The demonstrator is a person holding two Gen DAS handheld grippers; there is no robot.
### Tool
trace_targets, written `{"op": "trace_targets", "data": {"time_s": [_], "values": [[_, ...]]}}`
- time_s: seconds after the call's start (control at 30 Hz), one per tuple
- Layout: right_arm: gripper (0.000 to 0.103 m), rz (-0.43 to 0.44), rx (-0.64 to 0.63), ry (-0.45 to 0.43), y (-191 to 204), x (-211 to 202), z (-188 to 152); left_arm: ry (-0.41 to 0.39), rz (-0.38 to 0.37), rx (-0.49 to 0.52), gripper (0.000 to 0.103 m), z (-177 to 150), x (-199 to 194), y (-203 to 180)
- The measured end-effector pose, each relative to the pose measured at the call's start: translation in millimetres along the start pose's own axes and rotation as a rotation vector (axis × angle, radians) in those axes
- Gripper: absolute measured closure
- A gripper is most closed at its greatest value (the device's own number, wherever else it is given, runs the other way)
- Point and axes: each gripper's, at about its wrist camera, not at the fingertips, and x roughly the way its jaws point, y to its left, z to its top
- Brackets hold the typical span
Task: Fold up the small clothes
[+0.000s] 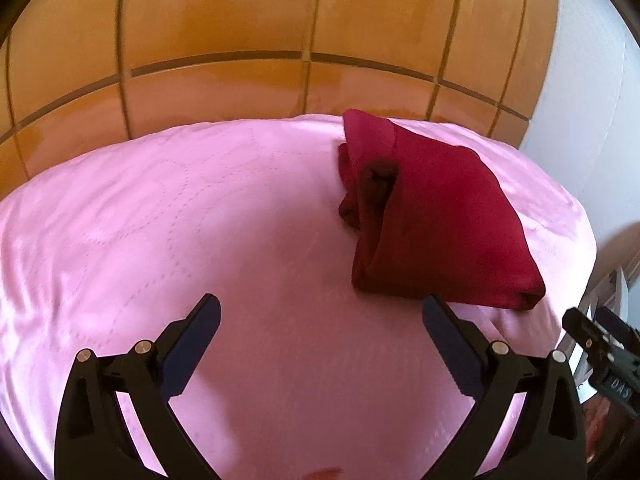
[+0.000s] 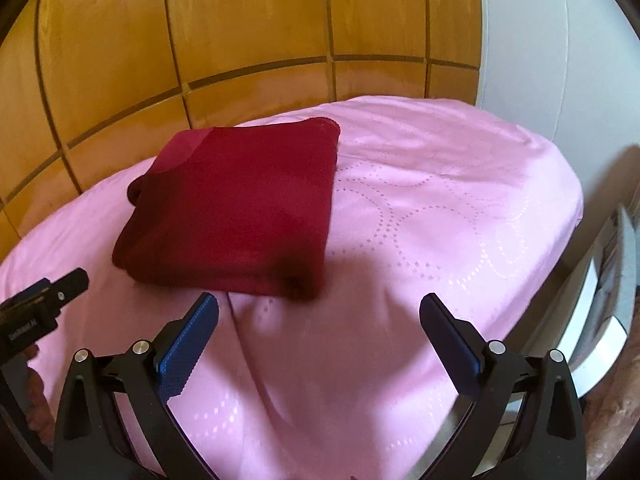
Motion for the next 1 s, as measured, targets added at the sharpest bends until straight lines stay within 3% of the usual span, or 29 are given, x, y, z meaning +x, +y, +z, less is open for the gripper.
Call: {"op": "trace_targets", "data": {"time_s": [0.17,0.27,1.0], "values": [[0.004,-0.021,0.019,-0.005,-2,-11,-4,-0.059,0.152,0.011,0.002,-10,-22,-4],[0.004,-0.030,0.001,-0.004,3,-16,-3,-0.092,0.196,0.059,0.002,-12,-31,-12],[0.004,-0.010,0.008,-0.003,4,-24,-4,-0.075,0.148,0.066,0.002,-16,-43,-22]]}}
